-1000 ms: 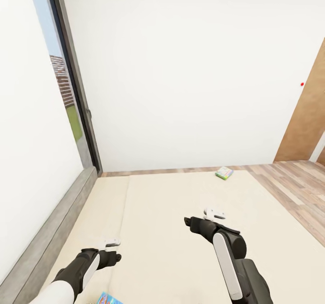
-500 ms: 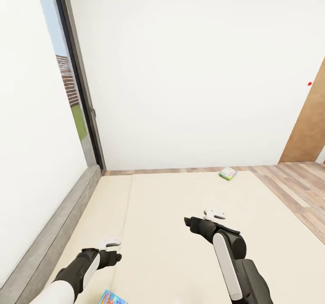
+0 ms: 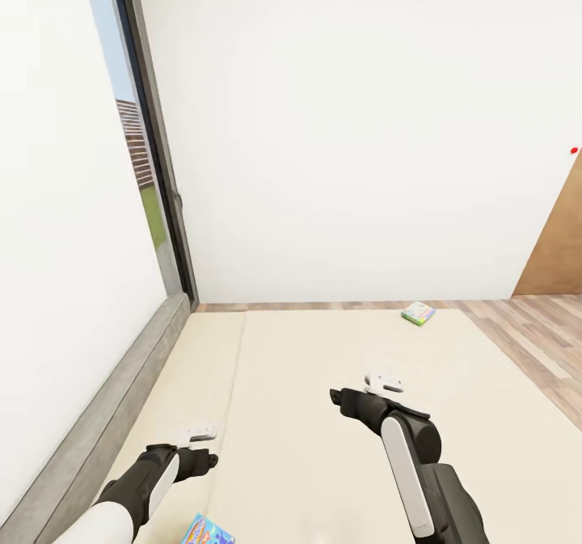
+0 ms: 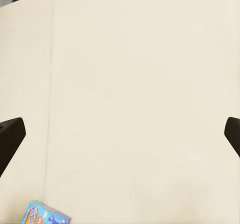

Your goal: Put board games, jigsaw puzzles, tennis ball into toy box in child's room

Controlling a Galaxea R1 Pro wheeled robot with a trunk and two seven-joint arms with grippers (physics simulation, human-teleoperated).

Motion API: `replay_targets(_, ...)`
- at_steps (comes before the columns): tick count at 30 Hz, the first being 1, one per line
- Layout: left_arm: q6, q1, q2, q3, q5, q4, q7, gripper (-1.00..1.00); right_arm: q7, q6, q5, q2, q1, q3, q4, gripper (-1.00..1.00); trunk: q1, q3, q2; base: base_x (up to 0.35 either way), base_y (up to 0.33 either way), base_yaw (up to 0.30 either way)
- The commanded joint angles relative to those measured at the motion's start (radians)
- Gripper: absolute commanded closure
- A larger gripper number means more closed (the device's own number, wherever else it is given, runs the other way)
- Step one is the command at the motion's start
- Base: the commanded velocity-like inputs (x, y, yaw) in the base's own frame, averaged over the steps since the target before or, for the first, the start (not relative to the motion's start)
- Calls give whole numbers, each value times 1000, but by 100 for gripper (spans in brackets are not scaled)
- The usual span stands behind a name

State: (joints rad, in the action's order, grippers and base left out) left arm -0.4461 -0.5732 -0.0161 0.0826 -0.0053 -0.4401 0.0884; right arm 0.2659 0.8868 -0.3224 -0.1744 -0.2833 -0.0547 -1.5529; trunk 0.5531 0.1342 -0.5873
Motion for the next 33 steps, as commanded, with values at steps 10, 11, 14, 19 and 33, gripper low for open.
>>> replay_targets(10,-6,0,1,5,-1,-2,5,-100,11,3,-12,0,-2,2,0,-100,0,7,-2,0,0,65)
replay_targets(11,-6,0,1,5,-1,-2,5,-100,11,3,-12,0,-2,2,0,-100,0,8,-2,0,0,91)
replay_targets(14,-6,-1,1,5,-1,-2,5,-100,11,3,-12,0,-2,2,0,-100,0,12,-2,0,0,83)
replay_targets(19,-6,-1,1,5,-1,-2,5,-100,12,3,-11,0,-2,2,4,-100,0,20,-2,0,0,75)
replay_targets(33,-6,-1,1,5,-1,-2,5,-100,12,3,-10,0,-3,3,19,-100,0,43,-2,0,0,69)
